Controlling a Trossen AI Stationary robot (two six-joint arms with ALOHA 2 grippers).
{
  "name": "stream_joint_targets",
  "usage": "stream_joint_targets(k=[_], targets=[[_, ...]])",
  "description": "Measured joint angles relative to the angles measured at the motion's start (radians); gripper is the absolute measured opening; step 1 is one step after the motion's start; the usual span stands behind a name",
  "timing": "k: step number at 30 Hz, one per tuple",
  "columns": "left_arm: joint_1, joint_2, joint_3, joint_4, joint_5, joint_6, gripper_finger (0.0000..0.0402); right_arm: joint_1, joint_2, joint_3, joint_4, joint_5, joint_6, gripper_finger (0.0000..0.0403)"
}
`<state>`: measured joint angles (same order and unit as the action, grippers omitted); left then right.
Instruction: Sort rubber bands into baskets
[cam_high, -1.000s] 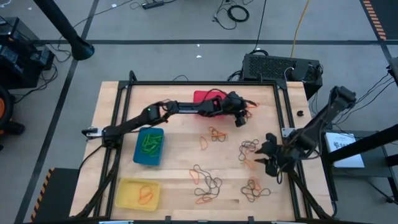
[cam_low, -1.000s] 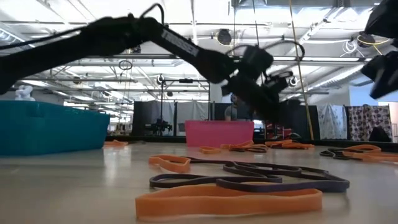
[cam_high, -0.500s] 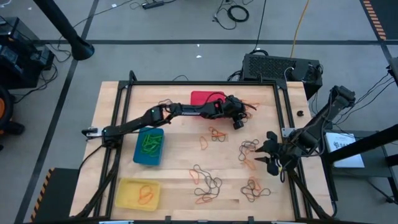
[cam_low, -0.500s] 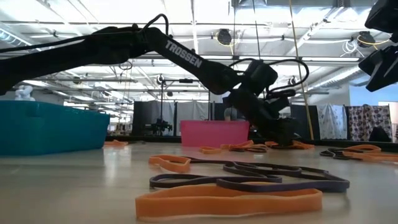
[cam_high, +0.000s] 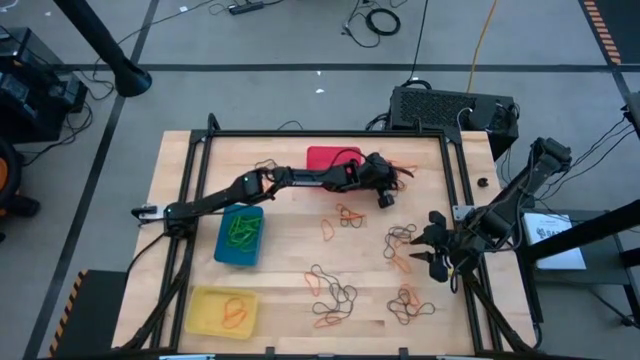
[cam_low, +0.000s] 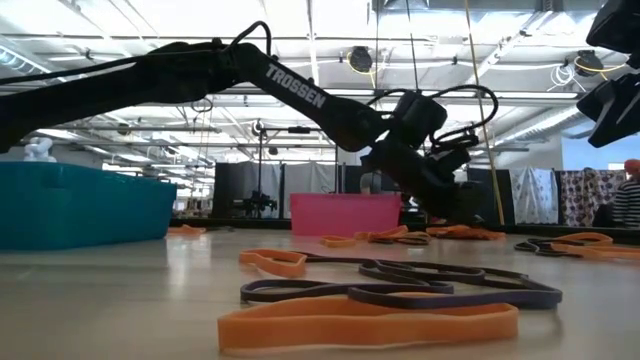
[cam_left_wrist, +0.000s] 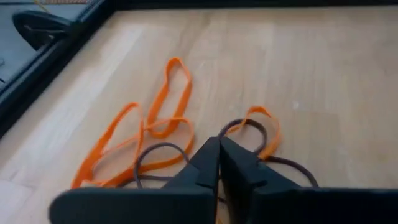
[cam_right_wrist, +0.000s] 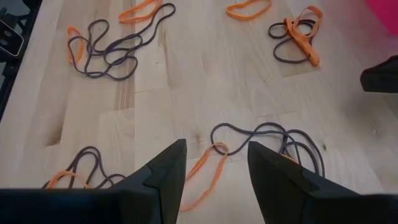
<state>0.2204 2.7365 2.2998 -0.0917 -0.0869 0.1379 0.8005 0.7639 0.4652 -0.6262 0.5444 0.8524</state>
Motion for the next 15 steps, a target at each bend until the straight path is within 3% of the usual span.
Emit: stream_joint_targets(k=[11, 15], targets=[[-0.011, 0.000, 0.013, -0.028, 0.000, 0.001, 0.0003, 0.000, 0.000, 0.000, 0.001, 0.000, 0.067, 0.0164], [-0.012, 0.000, 0.013, -0.033, -0.018, 0.007, 0.0018, 0.000, 0.000, 0.000, 0.001, 0.000, 0.071, 0.0164]])
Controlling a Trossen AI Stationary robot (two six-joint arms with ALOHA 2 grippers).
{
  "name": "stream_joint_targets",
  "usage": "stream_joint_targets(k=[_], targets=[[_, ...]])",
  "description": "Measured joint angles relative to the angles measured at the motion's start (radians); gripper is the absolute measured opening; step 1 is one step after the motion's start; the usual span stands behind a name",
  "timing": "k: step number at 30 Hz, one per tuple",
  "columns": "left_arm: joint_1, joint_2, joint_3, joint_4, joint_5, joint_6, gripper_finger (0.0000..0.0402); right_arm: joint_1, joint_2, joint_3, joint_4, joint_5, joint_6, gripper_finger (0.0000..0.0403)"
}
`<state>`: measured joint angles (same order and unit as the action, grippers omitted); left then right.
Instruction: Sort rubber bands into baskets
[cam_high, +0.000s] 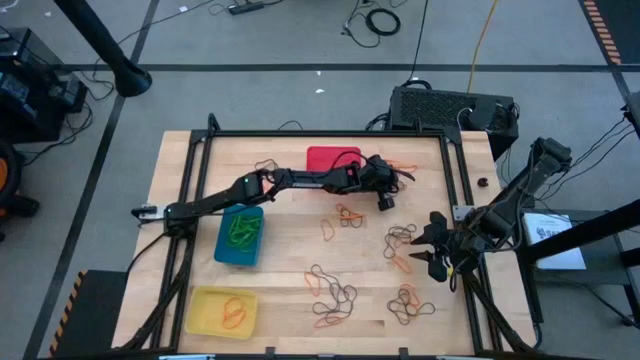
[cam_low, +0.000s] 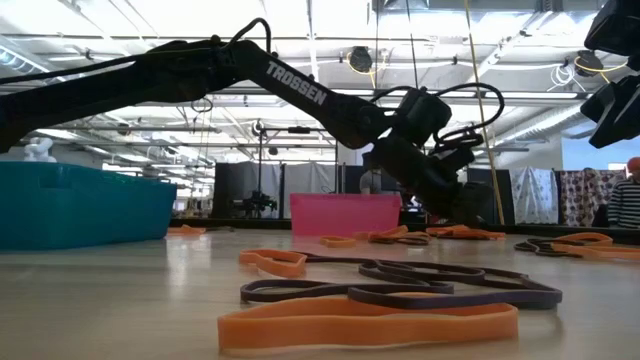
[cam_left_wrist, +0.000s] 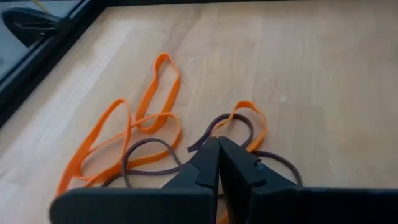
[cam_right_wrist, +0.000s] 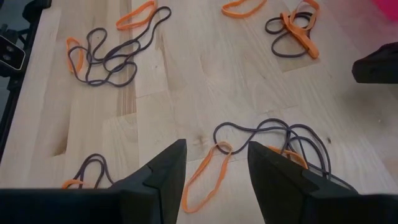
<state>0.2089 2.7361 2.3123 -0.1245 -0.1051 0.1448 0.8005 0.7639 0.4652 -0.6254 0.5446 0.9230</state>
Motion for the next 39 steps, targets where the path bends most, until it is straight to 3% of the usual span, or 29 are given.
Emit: stream_joint_targets(k=[12, 23, 28, 34, 39], targets=[[-0.004, 0.000, 0.000, 0.003, -0.054, 0.045, 0.0118, 0.000, 0.000, 0.000, 0.000, 0.001, 0.000, 0.0164], [-0.002, 0.000, 0.000, -0.042, -0.050, 0.021, 0.0130, 0.000, 0.000, 0.000, 0.000, 0.007, -0.016, 0.0164], [0.002, 0.000, 0.000, -0.042, -0.049, 0.021, 0.0105, 0.000, 0.000, 0.000, 0.000, 0.007, -0.011, 0.0164], [0.009, 0.000, 0.000, -0.054, -0.049, 0.018, 0.0014, 0.000, 0.000, 0.000, 0.000, 0.006, -0.009, 0.0164], [0.010, -0.001, 0.000, -0.053, -0.049, 0.018, 0.0005, 0.000, 0.000, 0.000, 0.000, 0.006, 0.009, 0.0164]])
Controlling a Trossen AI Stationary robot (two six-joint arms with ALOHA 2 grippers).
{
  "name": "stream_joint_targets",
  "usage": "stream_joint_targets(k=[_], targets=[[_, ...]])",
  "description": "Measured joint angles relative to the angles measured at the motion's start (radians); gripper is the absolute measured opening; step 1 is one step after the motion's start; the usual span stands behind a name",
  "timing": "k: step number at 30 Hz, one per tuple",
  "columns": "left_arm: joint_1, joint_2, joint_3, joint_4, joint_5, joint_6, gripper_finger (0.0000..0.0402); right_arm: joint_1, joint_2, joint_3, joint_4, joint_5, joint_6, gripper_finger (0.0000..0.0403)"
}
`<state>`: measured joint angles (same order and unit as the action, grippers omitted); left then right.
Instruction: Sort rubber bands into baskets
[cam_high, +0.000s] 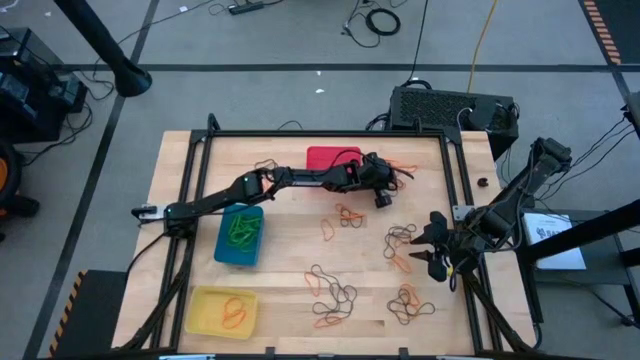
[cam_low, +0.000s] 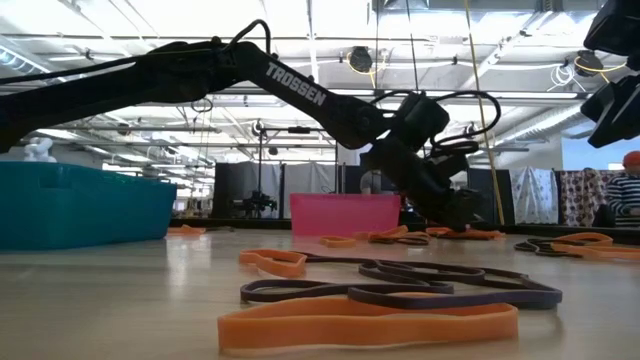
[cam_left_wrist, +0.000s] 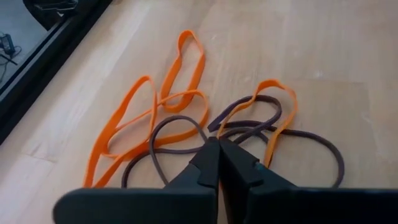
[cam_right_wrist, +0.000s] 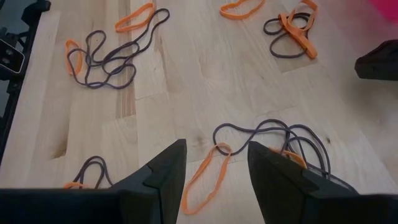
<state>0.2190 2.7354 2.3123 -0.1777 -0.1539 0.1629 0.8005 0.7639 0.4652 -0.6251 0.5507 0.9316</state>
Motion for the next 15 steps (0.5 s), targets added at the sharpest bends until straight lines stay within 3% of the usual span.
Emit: stream_joint_targets(k=[8, 15], targets=[[-0.028, -0.064, 0.010, -0.007, -0.001, 0.030, 0.0002, 0.000, 0.001, 0.000, 0.002, -0.002, 0.025, 0.0164], [-0.078, -0.203, 0.010, -0.292, 0.015, 0.089, 0.0001, 0.000, 0.001, 0.000, 0.002, -0.006, 0.026, 0.0164]])
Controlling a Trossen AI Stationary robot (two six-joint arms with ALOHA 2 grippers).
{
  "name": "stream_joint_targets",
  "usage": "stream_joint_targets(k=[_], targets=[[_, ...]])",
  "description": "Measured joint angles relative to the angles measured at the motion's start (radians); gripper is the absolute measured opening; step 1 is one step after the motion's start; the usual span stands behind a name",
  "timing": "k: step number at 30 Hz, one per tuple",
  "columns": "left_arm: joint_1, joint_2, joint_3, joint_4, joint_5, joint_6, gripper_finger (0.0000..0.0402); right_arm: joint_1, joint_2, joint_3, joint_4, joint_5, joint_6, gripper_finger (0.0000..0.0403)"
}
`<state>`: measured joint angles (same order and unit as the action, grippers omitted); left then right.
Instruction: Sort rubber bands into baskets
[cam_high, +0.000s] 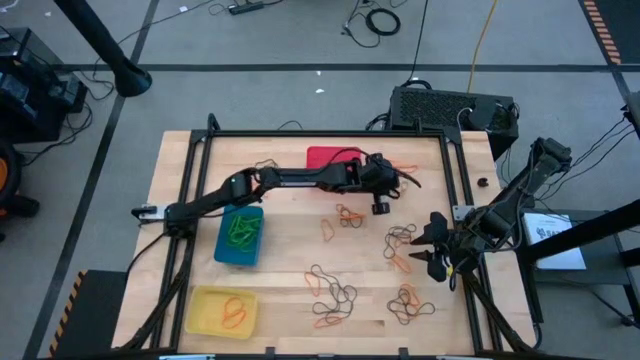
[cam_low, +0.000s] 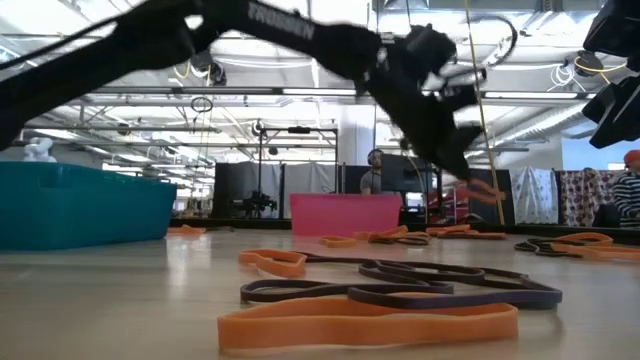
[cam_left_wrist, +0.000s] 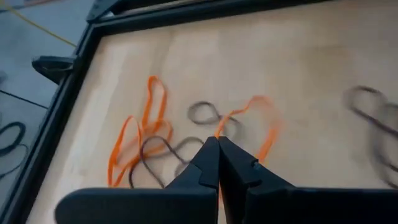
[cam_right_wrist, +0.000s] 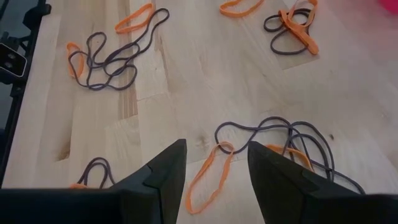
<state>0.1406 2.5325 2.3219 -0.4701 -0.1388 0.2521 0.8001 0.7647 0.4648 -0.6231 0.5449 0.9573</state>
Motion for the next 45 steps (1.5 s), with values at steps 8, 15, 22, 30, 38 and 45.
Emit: stream_joint_targets(k=[8, 15, 22, 30, 38, 45], targets=[[-0.045, -0.202, 0.001, -0.342, -0.019, -0.001, 0.0001, 0.000, 0.001, 0.000, -0.006, 0.006, -0.007, 0.0164], [-0.097, -0.370, 0.001, -0.856, 0.000, -0.232, 0.0000, 0.000, 0.026, 0.000, -0.005, 0.009, -0.033, 0.0164], [-0.254, -0.506, -0.133, -1.069, 0.031, -0.506, 0.0000, 0.000, 0.090, 0.000, 0.033, 0.054, -0.039, 0.0164], [-0.513, -0.613, -0.358, -1.079, 0.115, -0.813, 0.0000, 0.000, 0.173, 0.000, 0.124, 0.015, -0.138, 0.0164], [-0.760, -0.619, -0.538, -1.054, 0.181, -1.197, 0.0000, 0.000, 0.246, 0.000, 0.210, 0.005, -0.249, 0.0164], [-0.880, -0.617, -0.629, -0.925, 0.262, -1.472, 0.0000, 0.000, 0.270, 0.000, 0.260, 0.002, -0.291, 0.0164]])
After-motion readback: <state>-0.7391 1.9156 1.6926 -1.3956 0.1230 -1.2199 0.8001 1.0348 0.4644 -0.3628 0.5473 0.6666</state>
